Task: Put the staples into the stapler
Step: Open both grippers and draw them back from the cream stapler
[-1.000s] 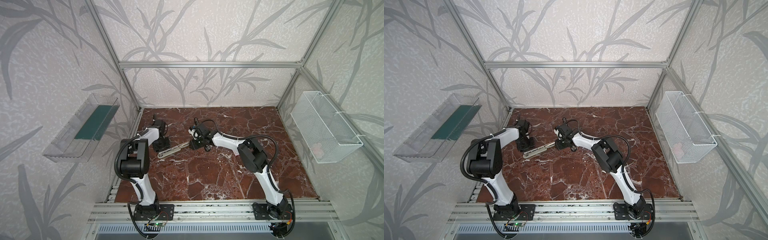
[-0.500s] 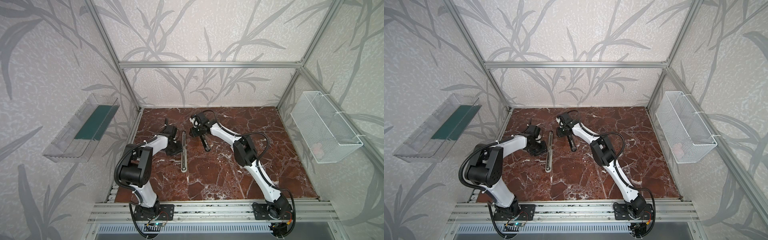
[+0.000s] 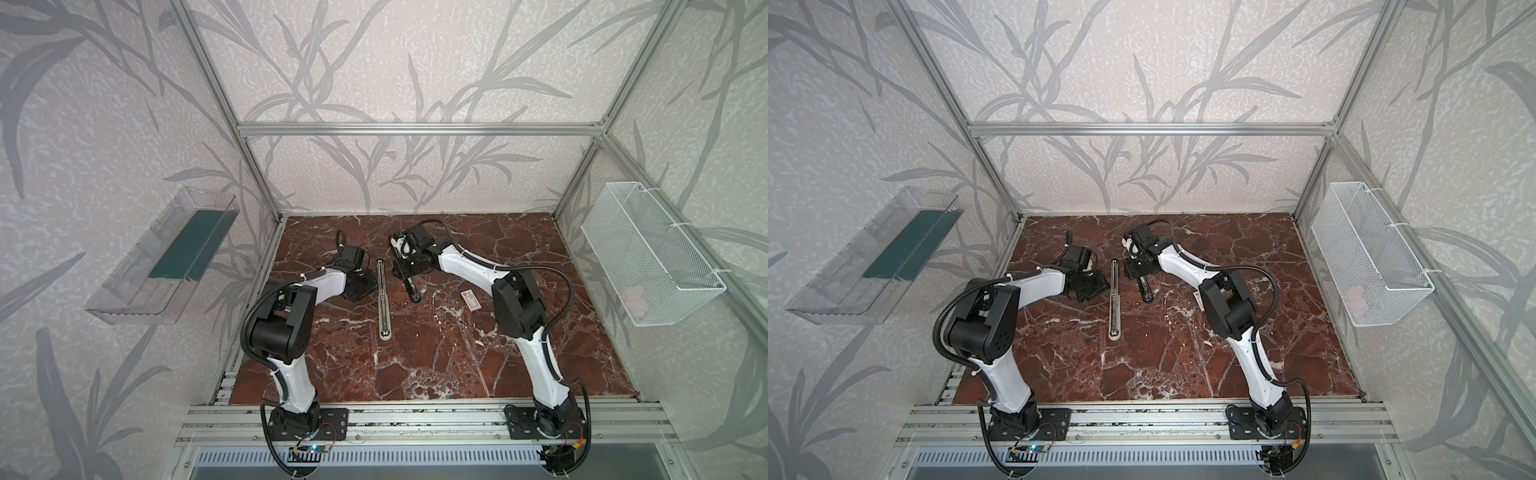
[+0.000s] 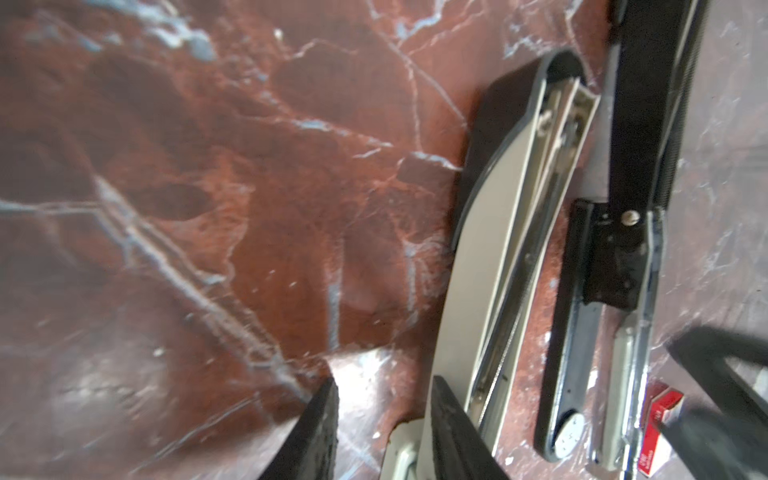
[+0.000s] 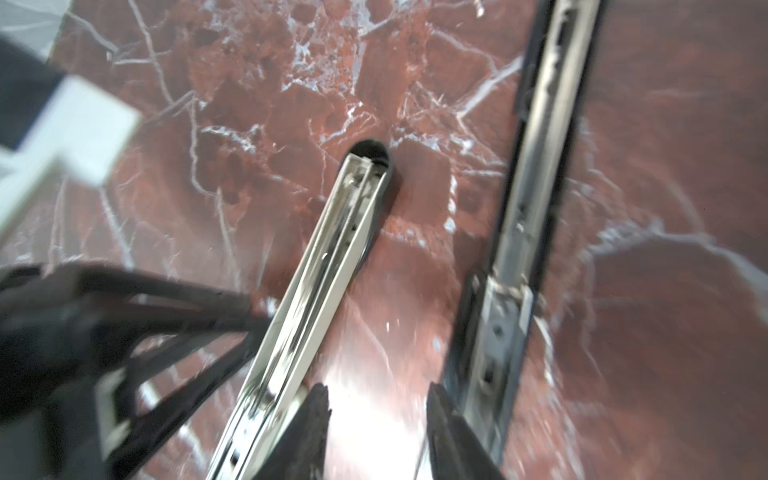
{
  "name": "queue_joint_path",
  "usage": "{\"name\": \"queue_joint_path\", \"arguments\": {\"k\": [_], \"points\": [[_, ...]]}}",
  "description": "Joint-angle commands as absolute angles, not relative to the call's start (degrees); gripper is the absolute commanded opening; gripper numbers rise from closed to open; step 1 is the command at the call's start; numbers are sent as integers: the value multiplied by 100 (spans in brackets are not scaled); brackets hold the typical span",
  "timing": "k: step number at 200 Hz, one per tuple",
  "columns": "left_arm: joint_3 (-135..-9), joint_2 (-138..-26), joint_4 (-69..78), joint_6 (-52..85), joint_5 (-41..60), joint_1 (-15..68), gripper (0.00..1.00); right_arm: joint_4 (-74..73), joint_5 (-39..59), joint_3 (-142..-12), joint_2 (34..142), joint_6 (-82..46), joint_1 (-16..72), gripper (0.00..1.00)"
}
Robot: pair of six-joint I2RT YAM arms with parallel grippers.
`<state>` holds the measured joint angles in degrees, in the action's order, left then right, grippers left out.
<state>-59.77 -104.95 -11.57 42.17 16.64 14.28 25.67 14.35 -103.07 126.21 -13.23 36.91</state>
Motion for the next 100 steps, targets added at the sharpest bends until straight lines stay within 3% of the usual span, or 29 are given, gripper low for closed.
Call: {"name": "queue_joint_path", "arguments": {"k": [1,49,100], "points": [[-5694,-10633,-1257,4526,1615,1501,38,1971,1404,-9620,11848,-1339,3545,41],[-4935,-9524,-1307,4610,1323,1512,40,1686,1197,-8195,10593,-1274,3395,41],[-3993,-8122,-935,4640,1858,1624,46,2009,316,-6961,9535,-1451,2975,52]]}}
